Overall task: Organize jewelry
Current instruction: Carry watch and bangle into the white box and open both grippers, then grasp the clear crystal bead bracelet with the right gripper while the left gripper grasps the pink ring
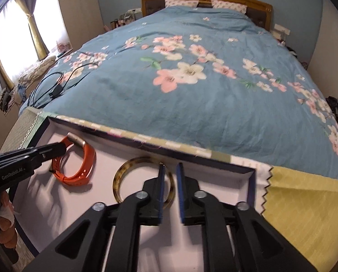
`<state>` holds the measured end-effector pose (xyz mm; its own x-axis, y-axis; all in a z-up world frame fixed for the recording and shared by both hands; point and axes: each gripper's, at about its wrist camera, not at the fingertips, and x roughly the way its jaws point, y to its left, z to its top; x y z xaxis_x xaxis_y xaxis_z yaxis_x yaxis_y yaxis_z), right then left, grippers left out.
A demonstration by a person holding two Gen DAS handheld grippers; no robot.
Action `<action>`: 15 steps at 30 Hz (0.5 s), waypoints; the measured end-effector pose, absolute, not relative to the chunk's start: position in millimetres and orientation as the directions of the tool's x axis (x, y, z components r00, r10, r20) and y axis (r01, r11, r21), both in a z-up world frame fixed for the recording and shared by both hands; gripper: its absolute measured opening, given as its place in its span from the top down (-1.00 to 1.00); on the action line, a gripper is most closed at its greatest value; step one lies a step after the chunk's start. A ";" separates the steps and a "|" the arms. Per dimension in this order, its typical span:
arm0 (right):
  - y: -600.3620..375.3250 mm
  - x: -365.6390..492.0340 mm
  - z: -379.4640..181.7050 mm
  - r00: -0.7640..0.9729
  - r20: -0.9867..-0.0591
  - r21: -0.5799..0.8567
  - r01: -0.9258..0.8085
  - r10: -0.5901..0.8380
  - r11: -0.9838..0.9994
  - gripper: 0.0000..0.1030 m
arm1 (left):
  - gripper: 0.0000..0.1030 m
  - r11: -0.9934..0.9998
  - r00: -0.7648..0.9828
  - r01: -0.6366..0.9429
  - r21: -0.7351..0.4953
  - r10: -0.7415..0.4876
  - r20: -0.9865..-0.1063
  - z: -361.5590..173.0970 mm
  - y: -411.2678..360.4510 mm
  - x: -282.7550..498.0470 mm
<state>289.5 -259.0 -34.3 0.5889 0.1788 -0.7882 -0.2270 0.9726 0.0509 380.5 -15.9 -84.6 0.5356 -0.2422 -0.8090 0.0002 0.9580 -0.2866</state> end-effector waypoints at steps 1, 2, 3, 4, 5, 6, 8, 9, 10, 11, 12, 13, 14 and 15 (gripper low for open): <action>-260.7 283.8 -28.2 0.612 -0.769 0.053 -0.229 0.186 0.972 0.48 | 0.63 0.958 0.542 0.006 -0.287 -0.244 -0.804 -83.0 -15.2 379.0; -262.8 278.1 -22.5 0.627 -0.756 0.052 -0.231 0.189 0.972 0.47 | 0.58 0.957 0.555 0.008 -0.288 -0.244 -0.795 -80.9 -14.3 374.4; -264.6 271.0 -16.3 0.640 -0.741 0.060 -0.241 0.205 0.969 0.46 | 0.47 0.957 0.573 0.017 -0.291 -0.247 -0.782 -77.2 -13.4 369.9; -266.7 259.5 -8.4 0.654 -0.716 0.082 -0.269 0.245 0.960 0.43 | 0.41 0.956 0.591 0.030 -0.291 -0.252 -0.767 -72.8 -12.8 364.0; -268.5 244.5 -0.3 0.667 -0.689 0.095 -0.304 0.283 0.948 0.34 | 0.37 0.957 0.618 0.047 -0.286 -0.253 -0.744 -65.7 -11.6 355.1; -270.0 235.9 4.1 0.675 -0.675 0.093 -0.322 0.298 0.942 0.24 | 0.29 0.959 0.651 0.068 -0.275 -0.252 -0.716 -57.1 -10.5 344.1; -271.1 206.6 14.8 0.692 -0.637 0.075 -0.383 0.340 0.921 0.14 | 0.11 0.960 0.695 0.110 -0.259 -0.260 -0.670 -41.8 -8.0 323.0; -272.3 191.7 18.3 0.695 -0.623 0.065 -0.410 0.358 0.910 0.14 | 0.02 0.959 0.720 0.141 -0.245 -0.269 -0.640 -33.8 -7.8 308.5; -273.1 174.5 20.6 0.694 -0.612 0.051 -0.443 0.378 0.895 0.14 | -0.01 0.960 0.735 0.167 -0.226 -0.274 -0.620 -28.5 -7.8 295.9; -273.9 161.6 21.2 0.689 -0.610 0.041 -0.467 0.392 0.883 0.14 | -0.07 0.961 0.748 0.184 -0.206 -0.273 -0.604 -23.9 -7.6 283.3; -275.5 145.5 19.5 0.680 -0.611 0.032 -0.490 0.405 0.871 0.14 | -0.10 0.960 0.758 0.200 -0.194 -0.277 -0.590 -20.2 -8.1 272.2; -275.9 136.8 18.0 0.672 -0.616 0.030 -0.500 0.410 0.865 0.14 | -0.12 0.958 0.765 0.222 -0.182 -0.287 -0.576 -17.7 -7.7 259.7; -278.0 125.5 13.5 0.654 -0.628 0.038 -0.515 0.421 0.857 0.14 | -0.15 0.956 0.768 0.243 -0.168 -0.295 -0.568 -15.5 -6.7 245.2; -279.1 118.4 10.1 0.643 -0.637 0.043 -0.522 0.426 0.852 0.14 | -0.15 0.954 0.771 0.255 -0.158 -0.299 -0.562 -15.5 -5.7 232.9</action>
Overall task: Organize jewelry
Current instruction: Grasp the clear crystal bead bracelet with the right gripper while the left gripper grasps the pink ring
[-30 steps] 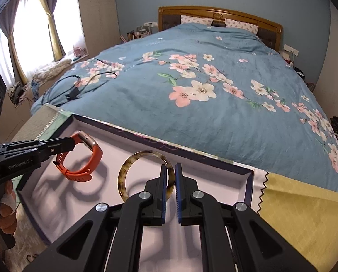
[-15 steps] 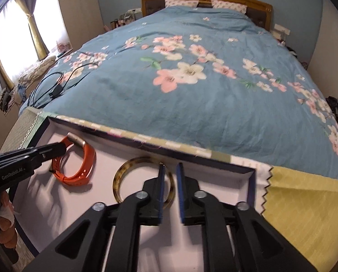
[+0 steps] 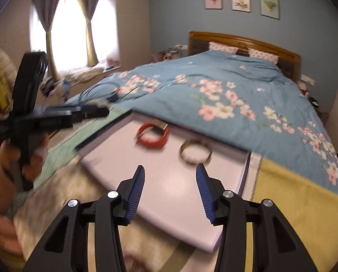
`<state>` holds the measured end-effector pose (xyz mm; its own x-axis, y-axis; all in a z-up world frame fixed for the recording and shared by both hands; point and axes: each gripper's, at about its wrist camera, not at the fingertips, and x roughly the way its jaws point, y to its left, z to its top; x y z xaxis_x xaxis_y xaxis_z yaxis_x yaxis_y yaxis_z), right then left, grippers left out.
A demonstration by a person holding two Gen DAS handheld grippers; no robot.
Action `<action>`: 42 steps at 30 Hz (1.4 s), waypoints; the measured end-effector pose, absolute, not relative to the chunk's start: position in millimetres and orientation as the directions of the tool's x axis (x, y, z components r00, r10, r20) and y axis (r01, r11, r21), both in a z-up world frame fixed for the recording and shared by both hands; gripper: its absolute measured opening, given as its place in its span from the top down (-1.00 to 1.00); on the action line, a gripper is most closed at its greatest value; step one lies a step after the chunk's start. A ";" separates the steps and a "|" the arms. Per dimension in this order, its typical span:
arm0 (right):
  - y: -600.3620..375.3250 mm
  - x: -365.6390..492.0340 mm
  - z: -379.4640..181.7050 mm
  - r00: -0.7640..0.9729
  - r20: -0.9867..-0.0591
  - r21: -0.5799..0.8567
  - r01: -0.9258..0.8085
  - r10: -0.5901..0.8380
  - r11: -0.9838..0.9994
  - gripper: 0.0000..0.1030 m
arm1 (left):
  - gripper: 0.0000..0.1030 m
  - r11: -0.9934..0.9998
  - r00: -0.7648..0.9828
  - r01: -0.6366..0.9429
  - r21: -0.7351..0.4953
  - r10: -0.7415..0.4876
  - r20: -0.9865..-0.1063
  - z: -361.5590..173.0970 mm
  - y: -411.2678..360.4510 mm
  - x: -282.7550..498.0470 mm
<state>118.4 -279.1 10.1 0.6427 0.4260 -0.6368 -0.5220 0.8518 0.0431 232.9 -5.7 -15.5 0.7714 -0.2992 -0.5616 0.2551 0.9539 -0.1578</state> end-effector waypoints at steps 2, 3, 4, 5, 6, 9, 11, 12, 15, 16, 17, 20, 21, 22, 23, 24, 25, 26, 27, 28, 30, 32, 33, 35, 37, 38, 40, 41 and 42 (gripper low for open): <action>-281.1 99.5 0.4 0.614 -0.658 0.054 -0.538 0.435 0.841 0.18 | -0.18 0.946 0.768 0.286 -0.155 -0.323 -0.553 -17.7 -3.7 210.0; -280.6 92.0 -5.1 0.595 -0.672 0.065 -0.547 0.442 0.835 0.25 | -0.18 0.944 0.766 0.293 -0.155 -0.328 -0.553 -19.9 -3.3 200.8; -279.7 82.9 -12.2 0.578 -0.691 0.059 -0.554 0.434 0.831 0.30 | -0.18 0.942 0.764 0.299 -0.155 -0.333 -0.553 -22.6 -2.9 191.3; -278.3 78.7 -16.1 0.569 -0.700 0.054 -0.559 0.430 0.827 0.39 | -0.18 0.938 0.759 0.311 -0.152 -0.341 -0.555 -26.2 -2.7 180.9; -276.9 72.2 -21.6 0.552 -0.715 0.055 -0.567 0.429 0.822 0.42 | -0.18 0.938 0.755 0.316 -0.142 -0.339 -0.561 -30.1 -3.9 170.9; -273.9 59.9 -30.0 0.537 -0.731 0.043 -0.580 0.422 0.813 0.42 | -0.18 0.934 0.741 0.329 -0.138 -0.346 -0.576 -42.3 -5.3 149.2; -272.3 55.7 -34.5 0.523 -0.740 0.054 -0.579 0.422 0.813 0.42 | -0.18 0.934 0.736 0.333 -0.130 -0.344 -0.583 -49.2 -6.4 140.0; -271.4 54.9 -36.9 0.519 -0.745 0.056 -0.578 0.419 0.814 0.42 | -0.18 0.931 0.730 0.343 -0.123 -0.346 -0.589 -51.8 -7.5 135.6; -270.1 54.6 -43.4 0.519 -0.755 0.047 -0.566 0.400 0.823 0.41 | -0.18 0.924 0.716 0.366 -0.108 -0.354 -0.602 -56.8 -12.1 126.1; -269.8 56.4 -44.8 0.520 -0.756 0.051 -0.559 0.397 0.828 0.41 | -0.18 0.921 0.711 0.376 -0.106 -0.360 -0.605 -58.3 -13.5 122.3; -270.4 57.1 -46.2 0.516 -0.756 0.062 -0.555 0.402 0.830 0.41 | -0.19 0.919 0.709 0.381 -0.100 -0.360 -0.606 -59.4 -15.5 119.5; -269.7 58.4 -48.8 0.513 -0.759 0.068 -0.550 0.402 0.832 0.42 | -0.20 0.914 0.697 0.394 -0.095 -0.364 -0.618 -63.7 -19.7 116.4; -269.3 58.4 -49.2 0.511 -0.759 0.070 -0.552 0.404 0.831 0.47 | -0.20 0.913 0.693 0.397 -0.097 -0.367 -0.620 -64.6 -19.7 118.7; -268.7 58.5 -48.3 0.510 -0.758 0.072 -0.554 0.406 0.830 0.52 | -0.20 0.909 0.687 0.404 -0.099 -0.373 -0.623 -65.1 -20.7 119.4; -268.6 58.0 -48.0 0.510 -0.757 0.072 -0.554 0.407 0.829 0.58 | -0.20 0.907 0.684 0.410 -0.097 -0.376 -0.626 -65.3 -22.2 119.8; -268.4 57.7 -47.6 0.513 -0.757 0.068 -0.554 0.405 0.830 0.65 | -0.20 0.906 0.684 0.412 -0.093 -0.375 -0.626 -65.0 -23.8 121.4; -268.7 56.6 -45.8 0.520 -0.753 0.063 -0.554 0.404 0.830 0.71 | -0.20 0.903 0.680 0.419 -0.092 -0.379 -0.627 -65.2 -25.1 121.4; -269.0 56.0 -44.6 0.525 -0.751 0.059 -0.551 0.401 0.832 0.84 | -0.20 0.901 0.676 0.425 -0.092 -0.383 -0.630 -64.7 -26.2 123.6; -269.4 55.9 -44.0 0.526 -0.751 0.058 -0.549 0.399 0.834 0.85 | -0.20 0.899 0.672 0.428 -0.087 -0.382 -0.634 -65.2 -27.9 124.5; -269.6 55.5 -43.7 0.526 -0.752 0.058 -0.548 0.398 0.834 0.85 | -0.20 0.898 0.669 0.432 -0.082 -0.380 -0.639 -66.1 -29.7 125.4; -269.7 55.3 -44.2 0.526 -0.753 0.055 -0.548 0.395 0.834 0.85 | -0.20 0.893 0.659 0.443 -0.081 -0.386 -0.645 -67.5 -31.8 127.7; -270.1 53.7 -42.4 0.532 -0.747 0.056 -0.547 0.398 0.836 0.85 | -0.20 0.890 0.656 0.450 -0.077 -0.388 -0.647 -67.9 -34.0 128.8; -272.1 53.0 -39.3 0.534 -0.738 0.072 -0.544 0.412 0.836 0.85 | -0.19 0.887 0.654 0.455 -0.074 -0.390 -0.649 -68.1 -35.4 129.4; -275.8 51.3 -32.6 0.546 -0.721 0.090 -0.538 0.428 0.838 0.85 | -0.17 0.885 0.652 0.461 -0.065 -0.388 -0.652 -69.0 -37.8 131.2; -279.4 48.7 -24.4 0.557 -0.700 0.107 -0.537 0.447 0.837 0.85 | -0.17 0.878 0.643 0.474 -0.059 -0.392 -0.658 -70.2 -41.2 133.5; -280.6 47.6 -20.9 0.565 -0.690 0.110 -0.536 0.453 0.837 0.85 | -0.13 0.877 0.640 0.477 -0.057 -0.391 -0.661 -70.8 -42.7 134.8; -283.7 46.1 -12.9 0.578 -0.671 0.122 -0.532 0.465 0.838 0.85 | -0.10 0.871 0.630 0.488 -0.059 -0.397 -0.667 -72.2 -45.5 136.4; -284.8 45.6 -9.2 0.583 -0.662 0.128 -0.531 0.471 0.837 0.85 | -0.09 0.869 0.626 0.491 -0.059 -0.399 -0.670 -73.1 -46.3 136.7; -286.7 44.7 -4.7 0.591 -0.650 0.134 -0.529 0.477 0.838 0.85 | -0.08 0.867 0.621 0.494 -0.058 -0.399 -0.674 -74.2 -47.5 137.6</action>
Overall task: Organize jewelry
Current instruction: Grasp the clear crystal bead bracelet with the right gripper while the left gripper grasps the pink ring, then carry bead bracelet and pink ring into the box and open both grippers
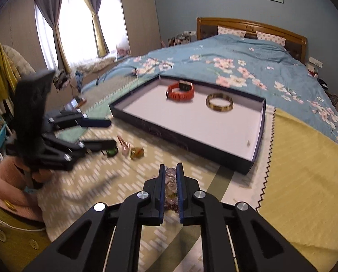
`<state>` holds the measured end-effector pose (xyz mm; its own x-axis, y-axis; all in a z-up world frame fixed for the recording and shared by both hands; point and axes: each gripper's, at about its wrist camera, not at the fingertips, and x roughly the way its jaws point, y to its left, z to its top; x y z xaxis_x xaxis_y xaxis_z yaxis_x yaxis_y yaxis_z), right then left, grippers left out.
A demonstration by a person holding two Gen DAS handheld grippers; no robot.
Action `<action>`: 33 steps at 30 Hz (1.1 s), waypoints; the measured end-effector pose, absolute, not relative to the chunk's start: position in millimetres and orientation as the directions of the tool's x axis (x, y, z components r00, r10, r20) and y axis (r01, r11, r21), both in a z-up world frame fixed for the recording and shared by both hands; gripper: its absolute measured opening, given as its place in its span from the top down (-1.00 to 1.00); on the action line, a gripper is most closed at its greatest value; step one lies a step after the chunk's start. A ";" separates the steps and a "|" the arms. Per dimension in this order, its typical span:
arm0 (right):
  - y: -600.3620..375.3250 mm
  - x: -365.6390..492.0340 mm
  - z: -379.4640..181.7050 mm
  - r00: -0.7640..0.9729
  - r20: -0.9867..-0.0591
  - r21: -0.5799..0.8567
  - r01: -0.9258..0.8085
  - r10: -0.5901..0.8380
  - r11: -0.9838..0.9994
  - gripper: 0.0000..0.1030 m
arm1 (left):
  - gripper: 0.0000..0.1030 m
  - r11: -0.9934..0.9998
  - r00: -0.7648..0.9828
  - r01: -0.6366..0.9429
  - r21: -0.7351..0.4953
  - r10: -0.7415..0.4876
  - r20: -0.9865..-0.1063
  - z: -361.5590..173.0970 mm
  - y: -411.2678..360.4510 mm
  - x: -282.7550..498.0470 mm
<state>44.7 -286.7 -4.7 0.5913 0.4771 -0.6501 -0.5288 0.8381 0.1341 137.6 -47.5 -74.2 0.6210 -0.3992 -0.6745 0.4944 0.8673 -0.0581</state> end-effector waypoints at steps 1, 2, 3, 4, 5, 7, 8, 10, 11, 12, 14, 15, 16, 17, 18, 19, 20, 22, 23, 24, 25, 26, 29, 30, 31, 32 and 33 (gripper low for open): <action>-287.1 44.8 -2.1 0.596 -0.643 0.138 -0.528 0.481 0.838 0.85 | -0.07 0.865 0.615 0.498 -0.059 -0.401 -0.679 -75.3 -48.8 138.4; -287.8 44.3 1.2 0.601 -0.635 0.142 -0.528 0.486 0.838 0.85 | -0.05 0.864 0.610 0.501 -0.059 -0.401 -0.683 -76.4 -49.9 139.7; -289.0 43.7 5.1 0.608 -0.623 0.148 -0.527 0.493 0.837 0.85 | -0.02 0.863 0.606 0.502 -0.059 -0.400 -0.687 -77.4 -50.6 140.5; -289.4 44.2 7.5 0.612 -0.616 0.151 -0.527 0.497 0.836 0.85 | -0.01 0.864 0.602 0.501 -0.058 -0.396 -0.693 -78.6 -51.4 142.4; -289.4 43.6 9.9 0.616 -0.609 0.151 -0.527 0.499 0.836 0.85 | 0.01 0.865 0.598 0.498 -0.060 -0.393 -0.699 -79.9 -51.7 144.5; -290.5 44.0 14.4 0.627 -0.595 0.155 -0.524 0.502 0.838 0.85 | 0.10 0.863 0.585 0.498 -0.078 -0.401 -0.705 -82.0 -50.7 148.6; -290.9 44.2 15.5 0.628 -0.591 0.160 -0.524 0.506 0.836 0.85 | 0.16 0.863 0.579 0.498 -0.088 -0.406 -0.707 -83.0 -49.7 150.4; -291.0 45.8 16.3 0.633 -0.588 0.161 -0.519 0.504 0.839 0.85 | 0.25 0.863 0.569 0.496 -0.101 -0.410 -0.712 -84.8 -49.0 154.1; -291.4 45.9 15.7 0.633 -0.587 0.164 -0.518 0.506 0.839 0.85 | 0.35 0.860 0.559 0.499 -0.112 -0.418 -0.716 -85.9 -48.9 156.7; -291.3 46.7 15.5 0.631 -0.586 0.168 -0.519 0.508 0.838 0.85 | 0.40 0.858 0.552 0.499 -0.119 -0.421 -0.719 -87.0 -49.3 158.2; -290.5 47.6 14.4 0.633 -0.585 0.170 -0.516 0.508 0.839 0.85 | 0.46 0.857 0.540 0.500 -0.121 -0.419 -0.730 -89.9 -51.9 160.4; -290.5 48.8 14.0 0.631 -0.583 0.177 -0.516 0.512 0.838 0.85 | 0.55 0.857 0.534 0.502 -0.121 -0.417 -0.735 -91.3 -53.2 161.0; -290.0 49.3 12.9 0.630 -0.582 0.181 -0.516 0.514 0.837 0.85 | 0.60 0.858 0.530 0.499 -0.122 -0.413 -0.741 -92.6 -54.4 162.5; -289.4 49.8 11.9 0.629 -0.582 0.183 -0.516 0.515 0.837 0.85 | 0.63 0.858 0.527 0.499 -0.124 -0.414 -0.742 -93.3 -55.0 161.8; -289.2 50.3 11.1 0.628 -0.582 0.185 -0.516 0.517 0.836 0.85 | 0.63 0.858 0.527 0.499 -0.124 -0.414 -0.742 -93.5 -55.4 162.0; -288.9 50.6 10.5 0.626 -0.581 0.189 -0.517 0.519 0.835 0.85 | 0.64 0.859 0.529 0.498 -0.121 -0.412 -0.742 -93.4 -55.6 161.3; -288.7 50.8 10.0 0.625 -0.581 0.191 -0.518 0.521 0.834 0.85 | 0.65 0.860 0.533 0.497 -0.117 -0.409 -0.741 -93.1 -55.9 160.5; -288.0 51.6 9.5 0.623 -0.580 0.195 -0.519 0.524 0.832 0.85 | 0.66 0.861 0.535 0.496 -0.114 -0.406 -0.741 -93.4 -56.7 160.3; -288.2 52.3 9.3 0.624 -0.578 0.198 -0.518 0.526 0.832 0.85 | 0.66 0.862 0.536 0.494 -0.113 -0.405 -0.741 -93.0 -56.7 159.4; -287.9 52.6 9.7 0.624 -0.577 0.199 -0.518 0.526 0.832 0.85 | 0.66 0.862 0.537 0.493 -0.115 -0.406 -0.740 -92.8 -56.2 158.8; -288.0 53.2 10.1 0.625 -0.575 0.201 -0.517 0.528 0.832 0.85 | 0.66 0.862 0.538 0.493 -0.119 -0.409 -0.737 -92.1 -55.8 157.9; -288.1 53.5 10.7 0.627 -0.573 0.203 -0.516 0.528 0.832 0.85 | 0.66 0.862 0.541 0.492 -0.122 -0.412 -0.733 -91.1 -55.2 156.6; -289.2 54.7 12.1 0.630 -0.567 0.207 -0.515 0.531 0.832 0.85 | 0.66 0.864 0.550 0.488 -0.123 -0.414 -0.725 -87.7 -53.8 153.5; -289.4 55.2 13.0 0.632 -0.565 0.207 -0.513 0.530 0.833 0.85 | 0.66 0.866 0.556 0.485 -0.120 -0.412 -0.722 -86.0 -53.5 152.7; -289.0 56.4 13.2 0.634 -0.564 0.209 -0.511 0.530 0.834 0.85 | 0.66 0.866 0.558 0.484 -0.121 -0.413 -0.720 -84.5 -53.0 151.9; -289.2 57.3 13.9 0.635 -0.560 0.211 -0.511 0.531 0.833 0.85 | 0.66 0.866 0.561 0.484 -0.124 -0.416 -0.715 -82.2 -52.5 151.4; -289.1 57.9 14.3 0.638 -0.558 0.211 -0.509 0.531 0.834 0.85 | 0.66 0.867 0.567 0.483 -0.124 -0.417 -0.710 -79.9 -52.1 150.8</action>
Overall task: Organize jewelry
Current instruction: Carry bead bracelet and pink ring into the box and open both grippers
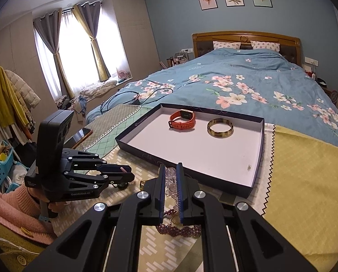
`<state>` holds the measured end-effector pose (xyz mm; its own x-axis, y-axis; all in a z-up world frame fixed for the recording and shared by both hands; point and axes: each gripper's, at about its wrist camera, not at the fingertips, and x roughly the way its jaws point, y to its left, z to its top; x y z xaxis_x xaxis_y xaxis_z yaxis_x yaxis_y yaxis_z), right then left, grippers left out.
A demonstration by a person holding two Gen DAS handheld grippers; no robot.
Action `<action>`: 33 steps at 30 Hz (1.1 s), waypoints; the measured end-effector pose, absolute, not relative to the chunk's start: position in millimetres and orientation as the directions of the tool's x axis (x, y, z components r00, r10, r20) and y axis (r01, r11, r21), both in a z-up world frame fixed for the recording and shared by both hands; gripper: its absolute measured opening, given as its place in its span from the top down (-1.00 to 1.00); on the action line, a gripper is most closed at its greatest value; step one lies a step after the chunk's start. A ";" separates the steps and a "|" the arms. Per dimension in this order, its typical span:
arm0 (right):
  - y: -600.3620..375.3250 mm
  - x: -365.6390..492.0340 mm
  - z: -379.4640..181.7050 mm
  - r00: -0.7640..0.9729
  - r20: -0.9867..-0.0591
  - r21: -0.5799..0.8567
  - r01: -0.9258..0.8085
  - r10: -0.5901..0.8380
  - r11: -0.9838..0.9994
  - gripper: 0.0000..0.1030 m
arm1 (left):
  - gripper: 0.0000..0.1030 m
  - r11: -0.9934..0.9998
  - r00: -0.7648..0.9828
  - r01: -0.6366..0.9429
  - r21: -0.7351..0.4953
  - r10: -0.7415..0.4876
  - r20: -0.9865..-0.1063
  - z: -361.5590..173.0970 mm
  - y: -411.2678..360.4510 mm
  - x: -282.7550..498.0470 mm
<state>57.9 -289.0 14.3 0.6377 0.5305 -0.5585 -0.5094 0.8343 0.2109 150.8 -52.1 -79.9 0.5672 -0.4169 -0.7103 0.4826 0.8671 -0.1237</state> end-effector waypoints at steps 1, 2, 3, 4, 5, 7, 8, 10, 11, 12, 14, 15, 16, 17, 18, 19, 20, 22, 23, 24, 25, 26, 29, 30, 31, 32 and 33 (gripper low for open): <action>-289.1 58.9 14.7 0.640 -0.557 0.212 -0.507 0.530 0.835 0.85 | 0.66 0.868 0.575 0.481 -0.123 -0.418 -0.703 -76.8 -51.8 150.4; -289.2 60.0 15.1 0.641 -0.555 0.215 -0.505 0.530 0.836 0.85 | 0.66 0.868 0.579 0.482 -0.123 -0.420 -0.699 -74.6 -51.0 150.1; -289.4 61.6 15.4 0.641 -0.554 0.219 -0.503 0.531 0.836 0.85 | 0.66 0.868 0.583 0.481 -0.124 -0.423 -0.694 -72.1 -50.8 149.7; -289.2 62.5 15.2 0.643 -0.553 0.218 -0.502 0.530 0.837 0.85 | 0.66 0.867 0.587 0.482 -0.125 -0.425 -0.689 -69.7 -50.3 149.2; -289.1 63.6 15.8 0.645 -0.551 0.219 -0.500 0.529 0.838 0.85 | 0.66 0.868 0.593 0.481 -0.123 -0.426 -0.683 -66.9 -49.9 148.8; -289.2 65.8 16.6 0.647 -0.549 0.223 -0.497 0.529 0.839 0.85 | 0.66 0.869 0.603 0.480 -0.121 -0.427 -0.674 -62.0 -49.1 148.7; -288.9 67.1 17.3 0.648 -0.548 0.224 -0.495 0.529 0.839 0.85 | 0.66 0.870 0.607 0.478 -0.121 -0.426 -0.671 -60.0 -48.5 148.8; -288.2 70.0 18.5 0.650 -0.545 0.227 -0.494 0.530 0.839 0.85 | 0.66 0.873 0.615 0.473 -0.122 -0.426 -0.664 -55.8 -47.2 150.5; -288.0 71.2 19.0 0.651 -0.543 0.229 -0.493 0.530 0.840 0.85 | 0.66 0.873 0.617 0.471 -0.125 -0.427 -0.661 -54.3 -46.4 151.1; -287.5 72.1 18.8 0.652 -0.542 0.230 -0.492 0.531 0.839 0.85 | 0.66 0.874 0.620 0.469 -0.126 -0.428 -0.657 -52.7 -45.8 151.2; -287.0 74.7 20.6 0.654 -0.538 0.233 -0.491 0.532 0.839 0.85 | 0.66 0.876 0.627 0.466 -0.127 -0.428 -0.652 -49.2 -45.0 153.4; -286.2 76.3 21.7 0.655 -0.535 0.232 -0.493 0.533 0.839 0.85 | 0.66 0.877 0.629 0.464 -0.126 -0.427 -0.649 -47.6 -44.9 154.5; -286.1 77.1 23.0 0.657 -0.533 0.233 -0.493 0.534 0.839 0.85 | 0.66 0.877 0.632 0.464 -0.125 -0.426 -0.648 -46.5 -45.2 155.0; -285.3 78.2 24.4 0.658 -0.531 0.233 -0.493 0.535 0.838 0.85 | 0.66 0.877 0.633 0.464 -0.126 -0.428 -0.645 -44.8 -45.6 156.3; -284.3 79.7 25.9 0.660 -0.527 0.230 -0.495 0.535 0.838 0.85 | 0.66 0.877 0.635 0.464 -0.127 -0.429 -0.643 -44.1 -45.8 156.6; -283.5 80.6 27.1 0.663 -0.525 0.228 -0.494 0.534 0.839 0.85 | 0.66 0.878 0.638 0.463 -0.124 -0.428 -0.640 -42.6 -46.1 157.7; -282.7 82.1 28.6 0.664 -0.522 0.228 -0.496 0.535 0.838 0.85 | 0.66 0.879 0.641 0.461 -0.123 -0.426 -0.638 -41.7 -46.4 159.0; -281.4 85.5 31.0 0.668 -0.517 0.225 -0.497 0.535 0.838 0.85 | 0.66 0.880 0.644 0.459 -0.123 -0.425 -0.636 -39.8 -46.1 162.0; -281.0 86.8 31.9 0.668 -0.517 0.225 -0.498 0.536 0.838 0.85 | 0.66 0.881 0.646 0.457 -0.121 -0.423 -0.635 -39.7 -45.5 163.7; -280.2 89.7 32.7 0.668 -0.516 0.224 -0.499 0.536 0.837 0.85 | 0.66 0.882 0.648 0.456 -0.121 -0.422 -0.634 -38.8 -45.5 165.5; -279.5 91.1 32.8 0.670 -0.516 0.222 -0.498 0.534 0.838 0.85 | 0.66 0.882 0.648 0.455 -0.122 -0.423 -0.633 -38.2 -45.4 167.5; -279.7 93.0 33.7 0.671 -0.516 0.222 -0.496 0.533 0.840 0.85 | 0.66 0.883 0.650 0.452 -0.123 -0.421 -0.633 -37.9 -45.1 169.5; -277.7 100.1 35.3 0.676 -0.515 0.217 -0.492 0.527 0.843 0.85 | 0.66 0.887 0.650 0.444 -0.127 -0.416 -0.636 -37.1 -44.2 178.8; -277.5 101.8 35.9 0.677 -0.514 0.217 -0.492 0.527 0.844 0.85 | 0.66 0.890 0.652 0.438 -0.126 -0.411 -0.637 -36.8 -44.0 181.7; -276.7 104.7 36.4 0.679 -0.514 0.212 -0.491 0.524 0.845 0.85 | 0.66 0.892 0.653 0.435 -0.126 -0.408 -0.638 -36.4 -43.8 184.4; -276.5 107.0 36.5 0.683 -0.514 0.207 -0.488 0.519 0.848 0.85 | 0.66 0.894 0.655 0.430 -0.126 -0.405 -0.638 -36.2 -43.5 187.6; -276.6 109.7 36.3 0.685 -0.515 0.206 -0.484 0.515 0.850 0.85 | 0.66 0.896 0.657 0.426 -0.127 -0.403 -0.638 -36.0 -43.3 190.0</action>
<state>109.7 -276.6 36.3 0.6849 0.5149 -0.5155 -0.4844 0.8503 0.2057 190.0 -43.3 -36.0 0.6567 -0.4028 -0.6376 0.4265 0.8956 -0.1266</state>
